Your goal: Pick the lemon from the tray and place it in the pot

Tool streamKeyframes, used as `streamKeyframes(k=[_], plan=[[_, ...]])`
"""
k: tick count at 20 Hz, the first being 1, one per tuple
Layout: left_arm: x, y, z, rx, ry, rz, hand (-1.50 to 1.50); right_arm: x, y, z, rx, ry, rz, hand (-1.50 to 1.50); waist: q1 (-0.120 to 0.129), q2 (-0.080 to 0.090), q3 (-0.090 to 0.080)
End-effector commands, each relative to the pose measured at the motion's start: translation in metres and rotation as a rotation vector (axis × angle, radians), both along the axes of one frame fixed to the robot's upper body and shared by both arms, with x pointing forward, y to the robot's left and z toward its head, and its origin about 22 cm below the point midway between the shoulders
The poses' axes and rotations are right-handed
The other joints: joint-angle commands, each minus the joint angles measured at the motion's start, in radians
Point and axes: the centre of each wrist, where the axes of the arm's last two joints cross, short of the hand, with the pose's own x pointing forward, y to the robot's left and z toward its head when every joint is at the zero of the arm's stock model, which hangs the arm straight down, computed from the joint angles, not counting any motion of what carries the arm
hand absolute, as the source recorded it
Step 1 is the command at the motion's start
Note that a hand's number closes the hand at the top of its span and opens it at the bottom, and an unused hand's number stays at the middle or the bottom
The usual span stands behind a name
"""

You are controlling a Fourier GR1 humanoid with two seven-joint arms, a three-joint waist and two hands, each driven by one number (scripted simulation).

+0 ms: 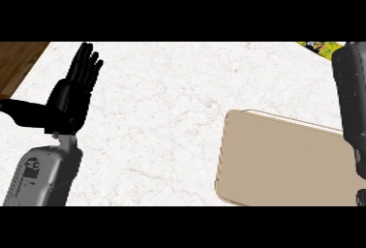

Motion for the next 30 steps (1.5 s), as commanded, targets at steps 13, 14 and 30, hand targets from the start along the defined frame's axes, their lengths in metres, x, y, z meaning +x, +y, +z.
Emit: streamKeyframes(k=[13,14,30], plan=[[-0.003,0.025,-0.003,-0.02,0.026,0.123,0.0,0.023,-0.068,-0.01,0.067,0.009,-0.195,1.5,-0.113,-0.03,0.007],[-0.002,0.026,-0.011,-0.006,0.038,0.124,0.0,0.024,-0.055,-0.017,0.095,-0.003,-0.172,1.5,-0.124,-0.034,0.006],[0.003,0.037,-0.011,0.011,0.031,0.12,0.0,-0.004,-0.152,-0.08,0.227,0.127,-0.178,1.5,-0.117,-0.026,0.007]])
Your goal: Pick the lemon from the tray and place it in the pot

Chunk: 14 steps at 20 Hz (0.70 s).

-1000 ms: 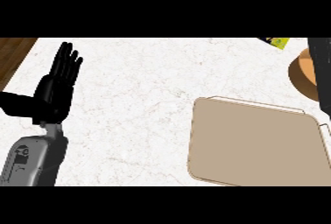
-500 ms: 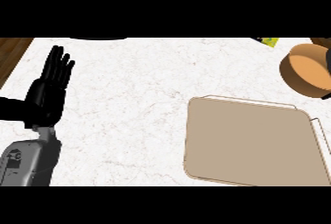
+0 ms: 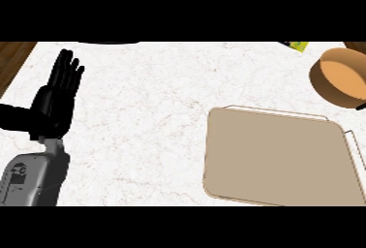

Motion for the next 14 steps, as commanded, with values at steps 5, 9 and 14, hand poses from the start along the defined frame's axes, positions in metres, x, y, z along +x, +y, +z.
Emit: streamKeyframes(k=[5,9,14], plan=[[-0.004,0.006,-0.004,-0.007,0.001,0.002,0.0,-0.022,-0.03,-0.049,0.312,-0.123,-0.005,-1.5,0.006,0.003,0.003],[-0.003,0.006,0.002,-0.008,-0.001,-0.003,0.0,-0.021,-0.023,-0.063,0.34,-0.097,0.138,-1.5,0.014,0.003,0.002],[0.005,0.016,-0.001,0.001,-0.005,-0.002,0.0,-0.024,-0.031,-0.053,0.217,-0.276,0.216,-1.5,0.006,0.006,0.002]])
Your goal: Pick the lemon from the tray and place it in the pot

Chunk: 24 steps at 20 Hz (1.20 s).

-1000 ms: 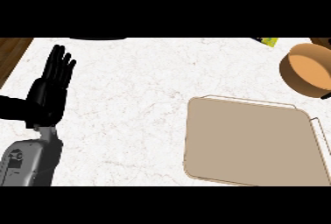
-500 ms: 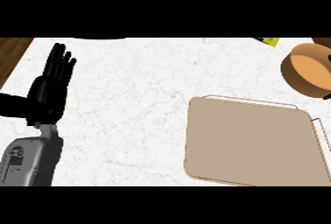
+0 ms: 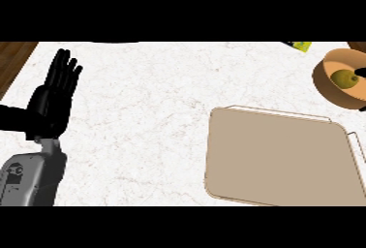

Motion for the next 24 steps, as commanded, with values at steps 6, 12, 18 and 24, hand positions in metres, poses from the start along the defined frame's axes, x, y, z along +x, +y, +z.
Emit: streamKeyframes(k=[6,12,18,24], plan=[[-0.01,-0.004,-0.005,-0.014,0.019,-0.002,0.0,0.009,0.006,0.032,0.037,-0.385,-0.059,-1.5,-0.001,-0.007,-0.001],[0.006,0.0,0.003,-0.012,-0.003,0.026,0.0,0.0,-0.011,0.052,0.029,-0.585,-0.076,-1.5,-0.025,-0.011,-0.002],[-0.006,0.001,0.005,-0.007,0.017,0.037,0.0,-0.033,-0.031,0.025,-0.012,-0.685,-0.107,-1.5,-0.042,-0.02,-0.003],[-0.015,0.0,-0.011,-0.001,0.02,0.044,0.0,-0.082,-0.036,-0.005,-0.051,-0.715,-0.085,-1.5,-0.051,-0.023,-0.004]])
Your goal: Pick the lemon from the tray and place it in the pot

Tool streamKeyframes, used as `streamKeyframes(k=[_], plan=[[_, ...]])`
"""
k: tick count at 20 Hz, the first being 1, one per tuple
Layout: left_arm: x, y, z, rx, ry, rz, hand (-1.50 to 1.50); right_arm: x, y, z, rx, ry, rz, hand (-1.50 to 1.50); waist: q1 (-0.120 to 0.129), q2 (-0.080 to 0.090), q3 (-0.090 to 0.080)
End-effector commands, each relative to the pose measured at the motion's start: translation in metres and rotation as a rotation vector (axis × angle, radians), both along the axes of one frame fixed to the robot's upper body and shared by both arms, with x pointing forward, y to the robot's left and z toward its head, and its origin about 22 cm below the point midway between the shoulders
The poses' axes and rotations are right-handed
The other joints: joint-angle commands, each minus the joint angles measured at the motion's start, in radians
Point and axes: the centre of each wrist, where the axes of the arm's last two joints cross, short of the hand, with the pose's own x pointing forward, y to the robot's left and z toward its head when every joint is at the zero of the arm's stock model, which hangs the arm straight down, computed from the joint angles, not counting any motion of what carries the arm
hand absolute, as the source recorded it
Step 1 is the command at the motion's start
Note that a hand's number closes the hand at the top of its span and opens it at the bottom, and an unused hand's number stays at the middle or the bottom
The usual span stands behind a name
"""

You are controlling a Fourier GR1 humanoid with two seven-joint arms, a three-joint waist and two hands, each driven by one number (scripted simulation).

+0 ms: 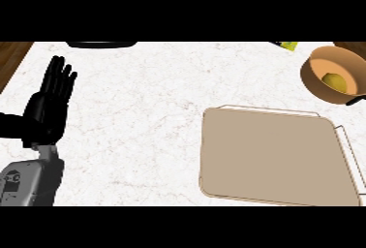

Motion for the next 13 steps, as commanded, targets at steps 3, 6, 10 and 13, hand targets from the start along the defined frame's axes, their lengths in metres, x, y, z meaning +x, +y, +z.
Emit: streamKeyframes(k=[3,6,10,13], plan=[[-0.003,-0.004,-0.001,0.01,-0.002,0.001,0.0,-0.067,-0.011,-0.022,-0.04,-0.041,-0.014,-1.5,-0.014,-0.004,0.0],[-0.001,0.003,-0.001,0.007,-0.021,0.007,0.0,-0.096,-0.02,-0.011,-0.026,-0.055,-0.041,-1.5,-0.004,0.001,-0.001],[-0.01,0.001,0.005,-0.001,-0.002,-0.023,0.0,-0.133,-0.021,-0.005,-0.028,-0.048,-0.04,-1.5,0.002,0.002,0.0],[-0.01,0.0,0.011,-0.003,0.019,-0.01,0.0,-0.164,-0.012,-0.013,-0.028,-0.01,-0.057,-1.5,0.001,0.001,0.0]])
